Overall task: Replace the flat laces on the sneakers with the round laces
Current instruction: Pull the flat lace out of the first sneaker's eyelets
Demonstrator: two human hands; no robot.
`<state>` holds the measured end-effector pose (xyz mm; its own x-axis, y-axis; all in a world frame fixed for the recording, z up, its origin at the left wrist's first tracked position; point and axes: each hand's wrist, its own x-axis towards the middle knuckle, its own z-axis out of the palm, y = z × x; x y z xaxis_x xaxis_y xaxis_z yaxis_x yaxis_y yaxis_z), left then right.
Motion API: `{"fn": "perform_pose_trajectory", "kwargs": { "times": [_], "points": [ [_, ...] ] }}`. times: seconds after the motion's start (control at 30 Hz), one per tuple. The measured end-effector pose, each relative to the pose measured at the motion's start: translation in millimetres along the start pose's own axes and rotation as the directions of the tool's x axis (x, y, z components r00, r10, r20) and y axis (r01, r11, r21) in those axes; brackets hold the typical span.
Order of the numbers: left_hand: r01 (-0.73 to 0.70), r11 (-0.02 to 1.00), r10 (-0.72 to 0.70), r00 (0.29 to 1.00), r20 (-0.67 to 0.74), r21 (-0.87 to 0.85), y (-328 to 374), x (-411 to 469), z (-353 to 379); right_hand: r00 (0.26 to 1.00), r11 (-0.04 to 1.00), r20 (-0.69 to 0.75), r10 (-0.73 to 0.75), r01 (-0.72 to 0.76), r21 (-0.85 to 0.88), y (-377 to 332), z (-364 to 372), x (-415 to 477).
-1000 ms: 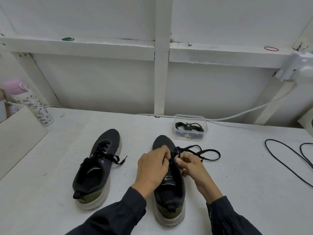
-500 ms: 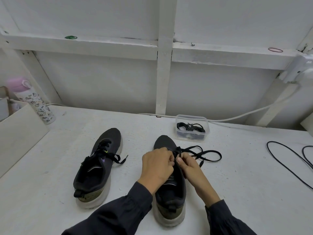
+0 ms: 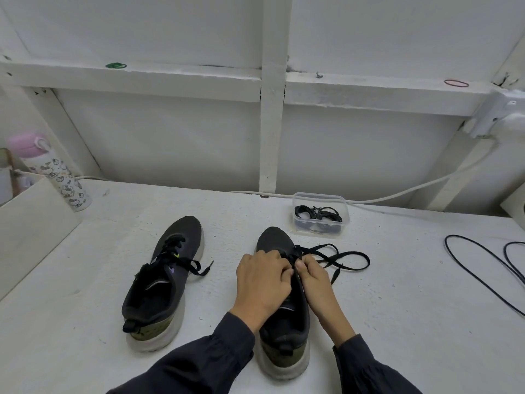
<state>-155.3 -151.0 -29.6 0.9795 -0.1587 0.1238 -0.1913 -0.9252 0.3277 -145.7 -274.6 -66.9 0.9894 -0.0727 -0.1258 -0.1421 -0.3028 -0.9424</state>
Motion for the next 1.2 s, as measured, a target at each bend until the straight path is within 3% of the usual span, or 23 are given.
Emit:
{"fn": "perform_pose_trajectory", "kwargs": {
  "times": [0.4,0.7,0.93,1.03,1.2],
  "points": [
    [-0.003,0.995,-0.015,0.984,-0.178,-0.100,3,-2,4,0.999,0.995,-0.050,0.020,-0.015,0.097,3,5,1],
    [-0.051,0.998,0.044,0.973,-0.228,-0.024,-5,-2,17,0.998,0.935,-0.054,-0.045,0.061,0.350,4,-6,-14],
    [-0.075,0.996,0.081,0.973,-0.215,0.039,-2,1,17,0.991,0.989,-0.114,-0.065,0.079,0.128,8,5,-4],
    [-0.033,0.997,0.023,0.988,-0.153,-0.065,-2,-2,14,0.996,0.987,-0.082,-0.026,0.038,0.154,6,3,-4],
    [0.046,0.911,-0.114,0.983,-0.142,-0.411,-12,-9,11,0.994,0.907,-0.044,0.101,-0.074,0.415,9,-14,-3]
  ]
}}
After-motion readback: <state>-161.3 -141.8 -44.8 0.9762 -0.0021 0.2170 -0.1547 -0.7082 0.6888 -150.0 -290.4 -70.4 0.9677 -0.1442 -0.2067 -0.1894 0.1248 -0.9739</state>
